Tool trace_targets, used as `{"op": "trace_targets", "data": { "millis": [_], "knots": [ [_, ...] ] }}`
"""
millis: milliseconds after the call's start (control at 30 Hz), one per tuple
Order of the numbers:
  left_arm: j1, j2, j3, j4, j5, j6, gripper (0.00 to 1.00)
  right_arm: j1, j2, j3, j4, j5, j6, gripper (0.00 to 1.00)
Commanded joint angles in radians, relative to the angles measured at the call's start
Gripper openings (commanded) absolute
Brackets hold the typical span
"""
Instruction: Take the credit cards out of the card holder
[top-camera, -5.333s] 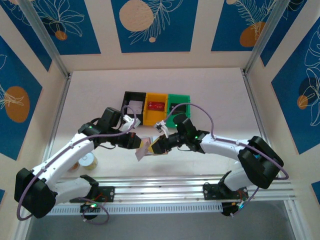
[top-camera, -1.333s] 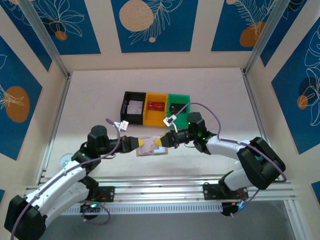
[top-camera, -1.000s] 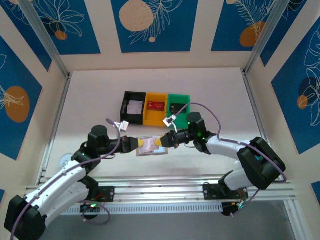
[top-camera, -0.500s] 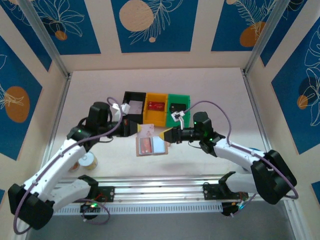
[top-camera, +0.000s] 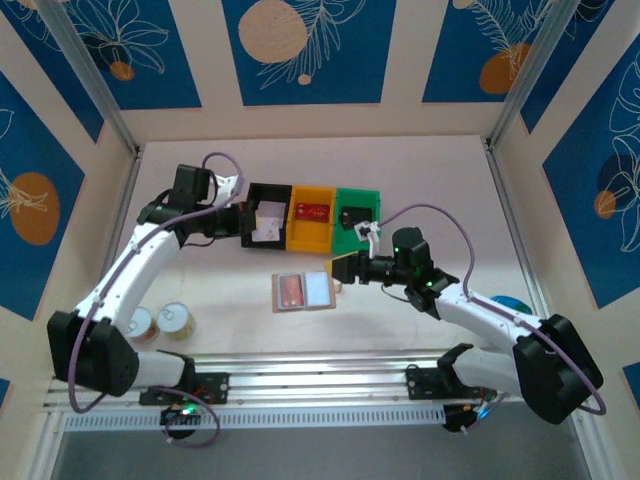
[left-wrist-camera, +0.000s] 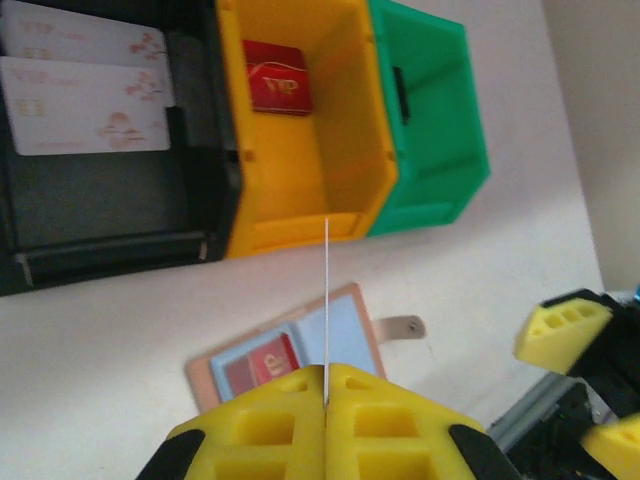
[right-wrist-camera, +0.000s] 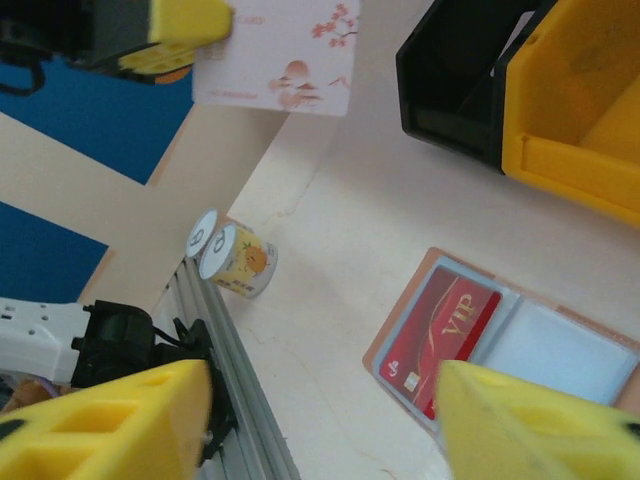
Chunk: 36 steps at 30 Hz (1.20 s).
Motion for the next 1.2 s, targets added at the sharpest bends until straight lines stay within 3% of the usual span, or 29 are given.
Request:
{"op": "trace_targets", "data": {
  "millis": [0,67,100,133,567,1167],
  "knots": [
    [0.016,0.062,0.066,-0.011,-0.062,0.043,0.0,-0.007,-0.033,-0.015,-0.01,0.033,-0.006,0.66],
    [0.024,0.101,0.093,-0.008,-0.091,0.048,0.0,-0.008,-0.035,-0.016,-0.013,0.034,-0.006,0.67],
    [0.03,0.126,0.107,-0.003,-0.098,0.047,0.0,-0.008,-0.034,-0.015,-0.015,0.035,-0.005,0.75],
    [0.034,0.151,0.122,0.001,-0.102,0.046,0.0,-0.007,-0.033,-0.015,-0.012,0.033,-0.005,0.76],
    [0.043,0.438,0.337,-0.043,-0.201,0.065,0.0,0.005,-0.007,0.006,-0.027,0.017,-0.019,0.78],
    [0.039,0.634,0.436,-0.04,-0.154,0.032,0.0,0.087,0.092,0.078,-0.071,0.028,-0.095,0.79]
  ]
}}
